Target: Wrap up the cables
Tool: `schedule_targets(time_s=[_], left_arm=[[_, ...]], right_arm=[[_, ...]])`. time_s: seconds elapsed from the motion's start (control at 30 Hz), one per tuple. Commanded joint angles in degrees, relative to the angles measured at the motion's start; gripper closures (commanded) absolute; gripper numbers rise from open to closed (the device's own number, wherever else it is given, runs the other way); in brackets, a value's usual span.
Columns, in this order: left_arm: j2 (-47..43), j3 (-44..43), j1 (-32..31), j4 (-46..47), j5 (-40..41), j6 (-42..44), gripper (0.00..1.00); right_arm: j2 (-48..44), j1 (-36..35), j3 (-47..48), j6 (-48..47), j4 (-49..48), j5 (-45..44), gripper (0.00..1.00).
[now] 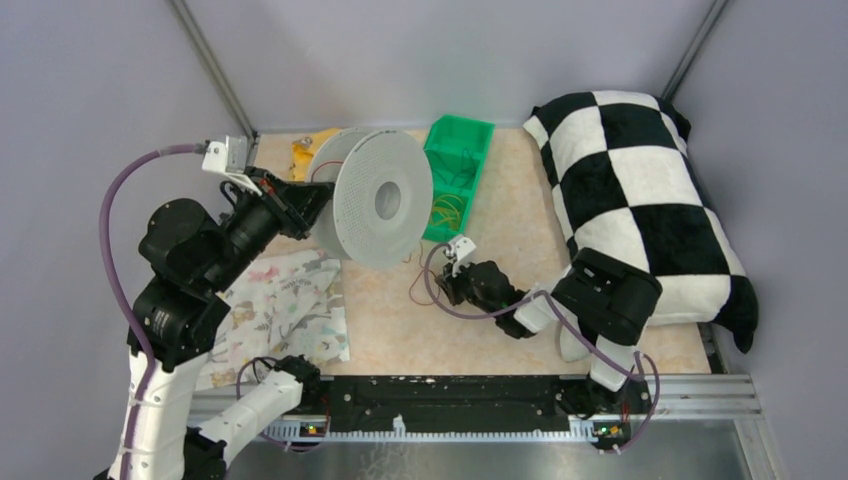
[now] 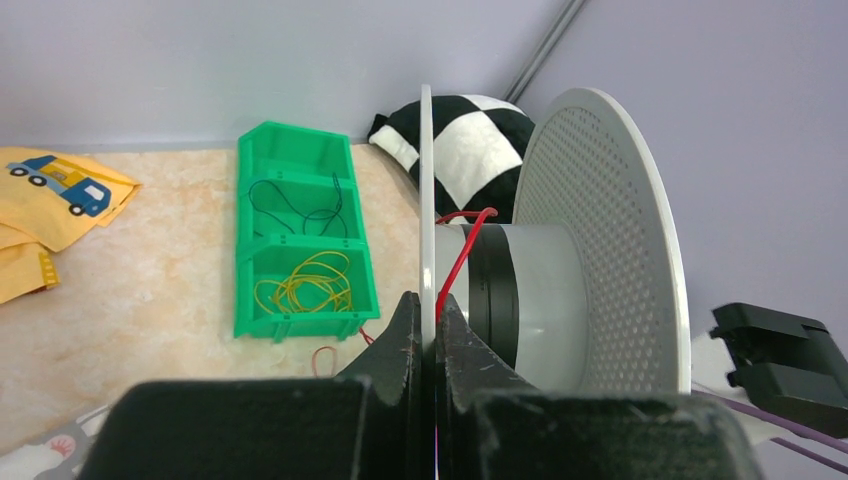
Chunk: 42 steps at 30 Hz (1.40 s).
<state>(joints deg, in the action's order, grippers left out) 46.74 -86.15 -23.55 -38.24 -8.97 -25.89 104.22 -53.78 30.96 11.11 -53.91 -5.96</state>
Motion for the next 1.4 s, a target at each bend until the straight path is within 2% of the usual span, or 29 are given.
schedule_targets(time_s=[0.0,0.13,0.37,0.53,0.57,0.6,0.63,0.7,0.77,0.83,0.9,1.0,1.07,1.17,1.37], left_arm=[[-0.24,-0.31,0.17,4.06,3.80,-0.34,1.00],[2.04,-1.12,0.17,1.86,9.27,2.78,1.00],[7.62,-1.31,0.26,0.25,19.36,7.49,1.00],[9.26,-4.35,0.27,-0.03,27.48,10.11,1.00],[9.20,-4.74,0.28,0.13,28.17,10.27,1.00],[9.24,-5.23,0.26,0.23,29.04,10.51,1.00],[9.33,-5.70,0.27,0.20,29.65,10.72,1.00],[9.59,-6.63,0.31,0.21,29.97,10.98,1.00],[9.60,-6.90,0.30,0.43,28.57,10.60,1.00],[9.41,-5.97,0.27,0.43,26.48,9.99,1.00],[8.56,-4.19,0.27,1.64,23.26,9.72,1.00],[6.55,-1.34,0.27,4.35,14.07,8.70,1.00],[6.28,-1.61,0.30,4.10,11.10,7.10,1.00],[6.04,-2.78,0.26,3.44,10.71,4.77,1.00],[6.14,-7.02,0.26,2.31,9.92,3.46,1.00]], right_arm=[[-10.70,-0.54,-6.26,1.52,-0.40,-6.26,1.00],[-28.12,-0.54,-13.51,2.45,9.09,-11.07,1.00],[-64.23,-0.21,-18.45,5.16,37.83,-19.42,1.00],[-84.04,0.01,-21.20,11.41,54.49,-25.46,1.00],[-87.11,0.07,-21.74,13.62,58.27,-27.92,0.95],[-89.97,0.05,-22.18,16.51,61.41,-29.23,0.83],[-92.82,0.07,-22.50,18.68,64.19,-30.83,0.80],[-97.40,0.08,-22.79,23.16,69.30,-33.43,0.78],[-100.45,0.10,-22.72,25.15,72.45,-34.04,0.69],[-101.44,0.11,-22.26,23.81,72.01,-32.56,0.66],[-99.99,0.10,-21.54,19.97,68.70,-29.11,0.55],[-92.70,0.08,-20.97,13.48,58.79,-22.28,0.37],[-85.12,0.08,-20.01,10.28,50.38,-17.01,0.30],[-70.33,-0.25,-16.40,4.91,38.82,-8.17,0.23],[-46.36,-2.28,-9.02,-2.50,15.21,2.39,0.19]])
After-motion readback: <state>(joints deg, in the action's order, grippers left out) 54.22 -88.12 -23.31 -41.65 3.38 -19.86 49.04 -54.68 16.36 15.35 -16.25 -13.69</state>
